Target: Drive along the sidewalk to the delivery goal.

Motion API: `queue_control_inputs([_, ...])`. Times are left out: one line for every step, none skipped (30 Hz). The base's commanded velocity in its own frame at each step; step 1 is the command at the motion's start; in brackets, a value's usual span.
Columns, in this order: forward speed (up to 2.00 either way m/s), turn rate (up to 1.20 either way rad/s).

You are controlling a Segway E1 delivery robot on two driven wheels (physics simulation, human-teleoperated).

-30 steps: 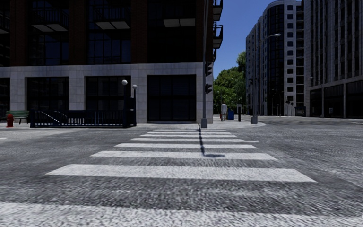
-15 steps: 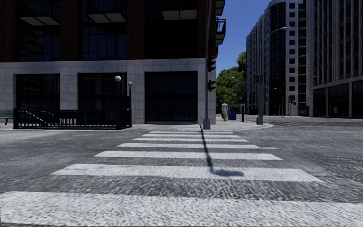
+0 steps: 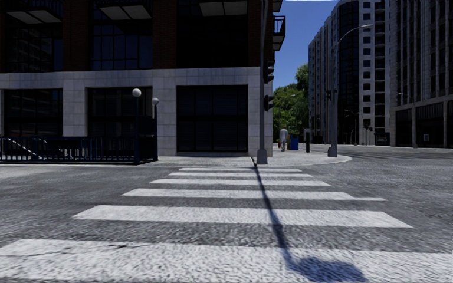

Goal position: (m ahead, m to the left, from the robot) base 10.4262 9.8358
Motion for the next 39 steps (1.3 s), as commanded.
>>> queue_control_inputs([2.00,0.00])
queue_control_inputs([2.00,0.00])
queue_control_inputs([2.00,0.00])
queue_control_inputs([2.00,0.00])
queue_control_inputs([2.00,0.00])
queue_control_inputs([2.00,0.00])
queue_control_inputs([2.00,0.00])
queue_control_inputs([2.00,0.00])
queue_control_inputs([2.00,0.00])
queue_control_inputs([2.00,0.00])
queue_control_inputs([2.00,0.00])
queue_control_inputs([2.00,0.00])
queue_control_inputs([2.00,0.00])
queue_control_inputs([2.00,0.00])
queue_control_inputs([2.00,0.00])
queue_control_inputs([2.00,0.00])
queue_control_inputs([2.00,0.00])
queue_control_inputs([2.00,0.00])
queue_control_inputs([2.00,0.00])
queue_control_inputs([2.00,0.00])
queue_control_inputs([2.00,0.00])
queue_control_inputs([2.00,0.00])
queue_control_inputs([2.00,0.00])
queue_control_inputs([2.00,0.00])
queue_control_inputs([2.00,0.00])
queue_control_inputs([2.00,0.00])
queue_control_inputs([2.00,0.00])
queue_control_inputs([2.00,0.00])
queue_control_inputs([2.00,0.00])
queue_control_inputs([2.00,0.00])
queue_control_inputs([2.00,0.00])
queue_control_inputs([2.00,0.00])
queue_control_inputs([2.00,0.00])
queue_control_inputs([2.00,0.00])
queue_control_inputs([2.00,0.00])
queue_control_inputs([2.00,0.00])
queue_control_inputs([2.00,0.00])
queue_control_inputs([2.00,0.00])
queue_control_inputs([2.00,0.00])
